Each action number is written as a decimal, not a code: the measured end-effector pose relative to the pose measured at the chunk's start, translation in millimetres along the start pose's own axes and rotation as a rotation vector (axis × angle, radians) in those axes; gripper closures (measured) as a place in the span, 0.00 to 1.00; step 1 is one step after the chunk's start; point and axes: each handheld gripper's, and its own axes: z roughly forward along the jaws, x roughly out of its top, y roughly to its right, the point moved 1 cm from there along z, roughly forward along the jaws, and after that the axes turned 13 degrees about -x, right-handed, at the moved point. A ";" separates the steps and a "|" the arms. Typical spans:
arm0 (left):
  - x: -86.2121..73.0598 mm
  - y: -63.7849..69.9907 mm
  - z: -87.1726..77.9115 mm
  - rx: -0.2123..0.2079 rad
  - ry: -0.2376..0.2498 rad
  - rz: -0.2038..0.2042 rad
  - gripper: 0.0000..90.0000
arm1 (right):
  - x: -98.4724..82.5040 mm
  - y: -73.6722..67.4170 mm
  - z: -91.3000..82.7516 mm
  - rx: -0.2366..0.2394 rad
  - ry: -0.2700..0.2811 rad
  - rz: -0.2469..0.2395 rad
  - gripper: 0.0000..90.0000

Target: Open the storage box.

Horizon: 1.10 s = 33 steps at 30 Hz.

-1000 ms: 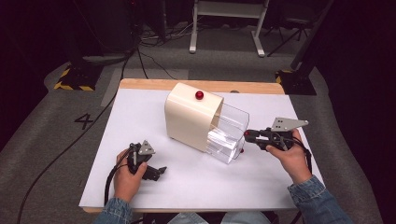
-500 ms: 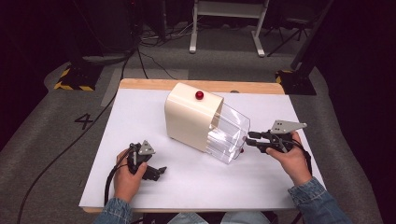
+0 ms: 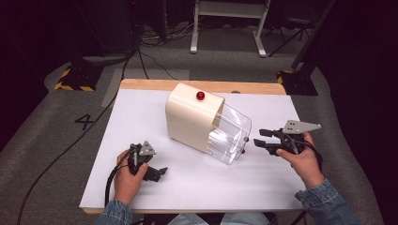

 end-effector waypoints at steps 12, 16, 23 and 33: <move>-0.1 0.1 0.0 0.001 0.001 0.000 0.00 | -16.7 17.9 -48.8 -0.079 -0.006 0.006 0.48; -0.1 0.1 0.0 0.001 0.001 0.000 0.00 | -27.6 23.9 -62.9 -0.108 -0.030 0.026 0.47; -0.1 0.0 0.0 0.001 0.001 0.000 0.00 | -53.7 36.3 -75.4 -0.156 -0.133 0.071 0.46; 0.0 0.0 0.0 -0.001 -0.001 -0.001 0.00 | -92.2 48.7 -69.6 -0.178 -0.263 0.106 0.44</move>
